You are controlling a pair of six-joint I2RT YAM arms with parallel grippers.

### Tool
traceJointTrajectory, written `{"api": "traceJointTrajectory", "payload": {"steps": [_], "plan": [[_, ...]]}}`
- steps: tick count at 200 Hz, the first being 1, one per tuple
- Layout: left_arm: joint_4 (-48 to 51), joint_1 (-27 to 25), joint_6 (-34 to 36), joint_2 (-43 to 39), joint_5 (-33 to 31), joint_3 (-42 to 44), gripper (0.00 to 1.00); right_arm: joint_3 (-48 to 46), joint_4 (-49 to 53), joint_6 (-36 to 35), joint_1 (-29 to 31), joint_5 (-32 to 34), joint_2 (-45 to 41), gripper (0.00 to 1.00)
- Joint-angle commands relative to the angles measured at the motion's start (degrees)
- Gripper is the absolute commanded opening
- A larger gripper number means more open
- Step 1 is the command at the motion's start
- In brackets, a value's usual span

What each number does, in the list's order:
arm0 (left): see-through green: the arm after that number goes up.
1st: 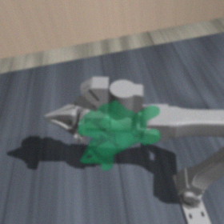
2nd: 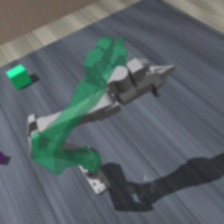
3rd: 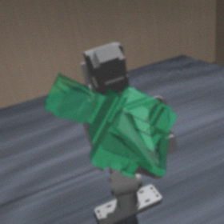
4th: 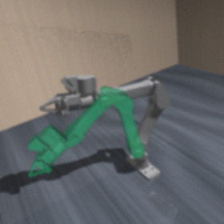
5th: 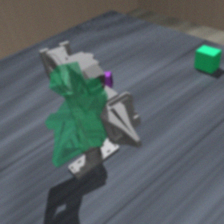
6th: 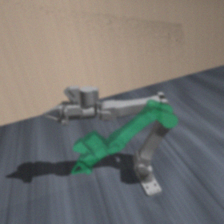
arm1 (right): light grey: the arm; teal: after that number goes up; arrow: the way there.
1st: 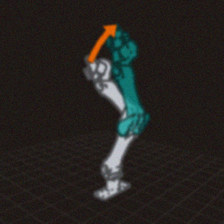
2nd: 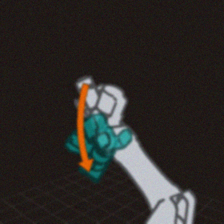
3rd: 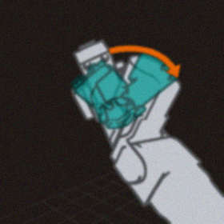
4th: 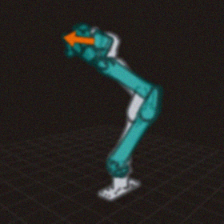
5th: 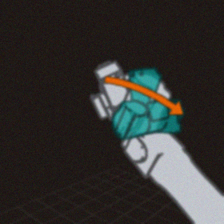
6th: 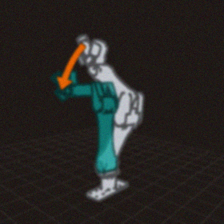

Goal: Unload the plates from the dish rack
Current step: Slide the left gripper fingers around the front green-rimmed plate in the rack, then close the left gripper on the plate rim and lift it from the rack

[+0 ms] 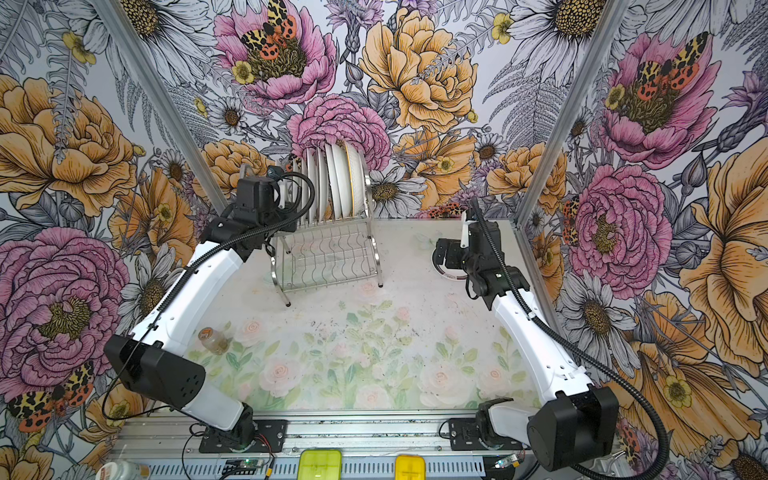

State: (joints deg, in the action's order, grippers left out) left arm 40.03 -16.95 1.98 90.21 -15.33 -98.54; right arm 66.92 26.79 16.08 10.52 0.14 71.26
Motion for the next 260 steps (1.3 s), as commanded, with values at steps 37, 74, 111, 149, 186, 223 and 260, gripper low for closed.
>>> {"api": "traceJointTrajectory", "payload": {"steps": [37, 74, 111, 149, 186, 223, 260], "plan": [[-1.7, 1.2, 0.8, -4.2, -0.3, -2.5, 0.00, 0.6, -0.2, 0.1, -0.5, -0.4, -1.1, 0.98], [-1.5, 1.2, 1.3, -5.1, -0.8, -3.0, 0.00, 0.8, -0.2, 0.1, -0.5, -0.5, -1.0, 0.98], [-1.5, 1.0, 0.8, -6.8, 0.4, -3.9, 0.00, 0.9, -0.2, 0.3, -0.6, -0.6, -0.8, 0.98], [-1.5, -0.3, 1.0, -8.2, 0.6, -4.2, 0.00, 0.8, -0.2, 0.3, -0.7, -0.6, -0.8, 0.98], [0.2, -4.6, 3.4, -8.9, -0.1, -7.3, 0.00, 0.7, -0.1, 0.7, -0.7, -0.5, -0.7, 0.98], [2.6, -10.4, 6.7, -9.6, -4.4, -10.1, 0.00, 0.3, 0.5, 2.5, -1.9, -1.8, -2.2, 0.98], [2.9, -17.2, 9.1, -11.8, -9.8, -10.5, 0.00, -1.2, 0.5, 5.1, -4.0, -2.6, -4.6, 0.98]]}}
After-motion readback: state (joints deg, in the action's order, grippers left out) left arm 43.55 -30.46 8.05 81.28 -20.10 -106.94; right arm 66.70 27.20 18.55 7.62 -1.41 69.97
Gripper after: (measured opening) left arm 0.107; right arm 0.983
